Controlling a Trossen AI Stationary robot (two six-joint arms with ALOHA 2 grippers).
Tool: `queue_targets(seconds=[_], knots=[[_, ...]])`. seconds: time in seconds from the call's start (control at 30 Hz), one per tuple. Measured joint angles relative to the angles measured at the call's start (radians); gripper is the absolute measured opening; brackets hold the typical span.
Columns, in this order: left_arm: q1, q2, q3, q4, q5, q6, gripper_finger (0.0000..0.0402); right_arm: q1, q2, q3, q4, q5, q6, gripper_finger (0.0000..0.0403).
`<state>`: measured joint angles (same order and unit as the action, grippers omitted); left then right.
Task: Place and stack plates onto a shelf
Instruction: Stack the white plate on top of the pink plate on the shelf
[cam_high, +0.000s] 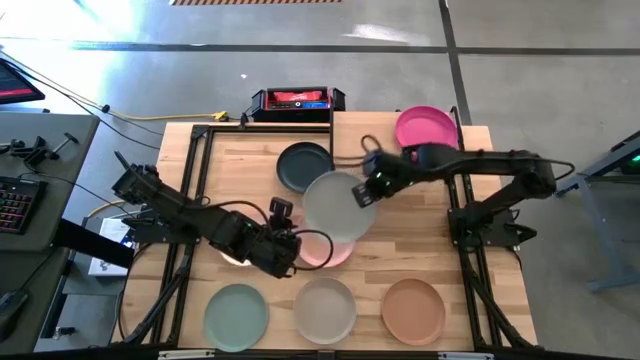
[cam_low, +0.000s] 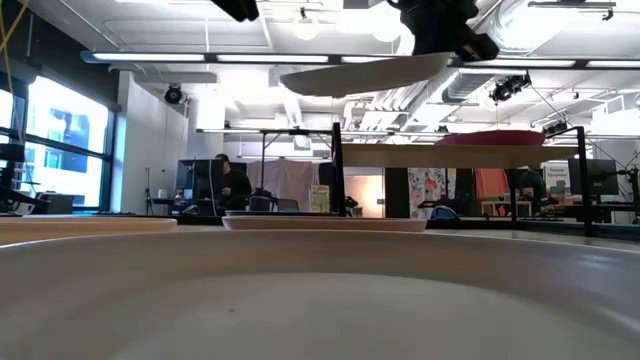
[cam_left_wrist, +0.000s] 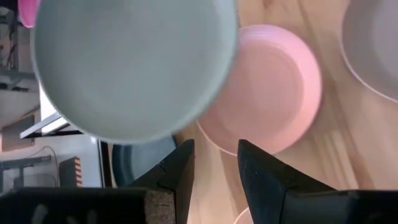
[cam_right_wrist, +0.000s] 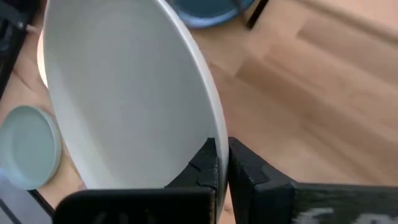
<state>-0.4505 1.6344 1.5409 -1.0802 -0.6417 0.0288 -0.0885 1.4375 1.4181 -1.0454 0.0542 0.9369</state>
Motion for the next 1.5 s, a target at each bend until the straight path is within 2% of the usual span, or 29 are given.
queue_targets(seconds=[0.37,0.57,0.77,1.0,1.23,1.5], knots=[[0.100,0.000,0.000,-0.001,-0.003,-0.021,0.0111,-0.237,-0.183,0.000,-0.150,-0.008,-0.178,0.0000],[0.161,0.000,0.000,0.000,-0.003,-0.021,0.0111,-0.421,-0.259,0.000,-0.195,-0.067,-0.300,0.0000],[0.226,0.000,0.000,0.004,-0.003,-0.021,0.0111,-0.598,-0.279,0.000,-0.206,-0.146,-0.432,0.0000],[0.295,0.000,0.000,0.004,-0.003,-0.045,0.0111,-0.743,-0.279,0.000,-0.229,-0.231,-0.551,0.0000],[0.350,0.000,0.000,-0.032,-0.006,-0.045,0.0111,-0.847,-0.279,0.000,-0.235,-0.234,-0.575,0.0000],[0.435,0.001,0.000,-0.080,-0.146,0.066,0.0111,-0.940,-0.279,0.000,-0.231,-0.214,-0.494,0.0000]])
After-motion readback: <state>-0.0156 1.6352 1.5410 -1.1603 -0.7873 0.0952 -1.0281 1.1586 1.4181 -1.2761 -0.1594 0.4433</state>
